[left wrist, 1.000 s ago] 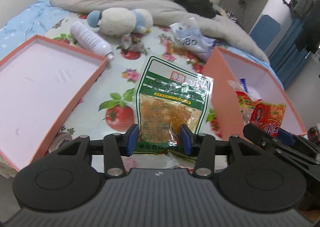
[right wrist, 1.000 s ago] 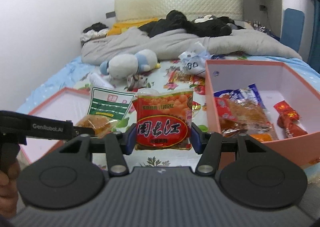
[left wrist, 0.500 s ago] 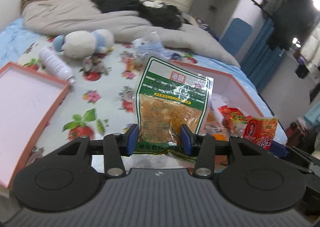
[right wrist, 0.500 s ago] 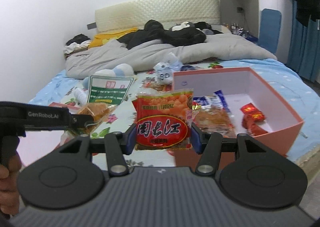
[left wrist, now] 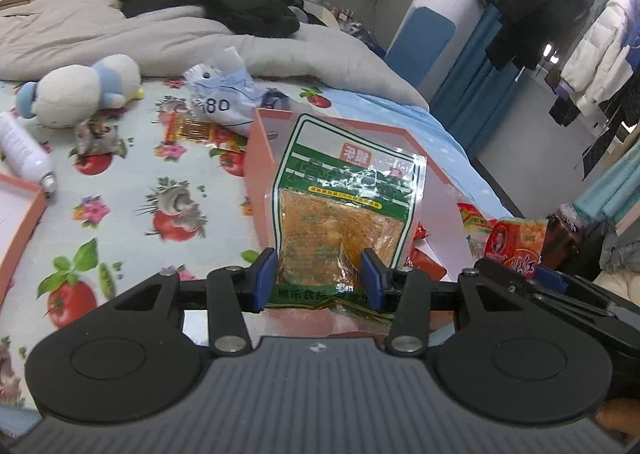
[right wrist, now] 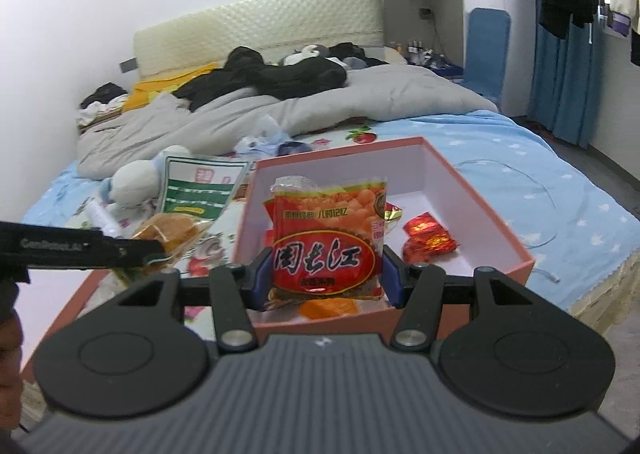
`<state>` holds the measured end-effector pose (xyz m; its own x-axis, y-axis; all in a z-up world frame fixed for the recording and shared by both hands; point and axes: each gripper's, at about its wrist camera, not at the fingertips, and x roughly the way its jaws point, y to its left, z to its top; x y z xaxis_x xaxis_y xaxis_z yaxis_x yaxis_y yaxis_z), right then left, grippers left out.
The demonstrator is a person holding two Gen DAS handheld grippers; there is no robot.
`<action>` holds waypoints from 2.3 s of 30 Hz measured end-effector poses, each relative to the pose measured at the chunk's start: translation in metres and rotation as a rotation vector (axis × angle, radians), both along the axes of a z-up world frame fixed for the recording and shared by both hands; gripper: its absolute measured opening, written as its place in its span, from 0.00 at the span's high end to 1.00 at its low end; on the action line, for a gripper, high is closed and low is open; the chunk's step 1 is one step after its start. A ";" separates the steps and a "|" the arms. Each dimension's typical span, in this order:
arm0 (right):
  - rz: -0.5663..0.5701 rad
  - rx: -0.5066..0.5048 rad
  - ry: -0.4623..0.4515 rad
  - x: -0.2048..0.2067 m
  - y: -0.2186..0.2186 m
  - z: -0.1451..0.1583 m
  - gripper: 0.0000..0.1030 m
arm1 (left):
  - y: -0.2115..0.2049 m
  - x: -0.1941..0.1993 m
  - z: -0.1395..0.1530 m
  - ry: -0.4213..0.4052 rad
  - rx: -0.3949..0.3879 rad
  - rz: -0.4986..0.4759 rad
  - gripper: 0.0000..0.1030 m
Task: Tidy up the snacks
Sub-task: 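Carry the green-labelled packet in the left tool and red packet in the right tool over the pink box, then open both tools to drop the two packets into the pink box, then move both open tools away from the box toward the remaining snacks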
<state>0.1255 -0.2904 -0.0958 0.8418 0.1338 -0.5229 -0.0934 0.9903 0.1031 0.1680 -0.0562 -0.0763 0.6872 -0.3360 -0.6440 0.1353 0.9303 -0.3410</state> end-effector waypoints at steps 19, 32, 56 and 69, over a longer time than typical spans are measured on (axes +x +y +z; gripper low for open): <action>-0.013 0.048 0.138 0.116 -0.035 -0.056 0.44 | -0.074 0.149 -0.050 0.111 0.041 -0.115 0.50; -0.014 0.049 0.215 0.141 -0.031 -0.080 0.42 | -0.064 0.174 -0.078 0.161 0.029 -0.127 0.50; 0.012 0.080 0.088 0.017 0.013 -0.010 0.25 | -0.003 0.016 0.020 -0.051 0.046 -0.075 0.31; 0.082 0.083 0.046 -0.038 0.043 -0.005 0.25 | 0.042 -0.074 0.028 -0.082 0.050 0.010 0.31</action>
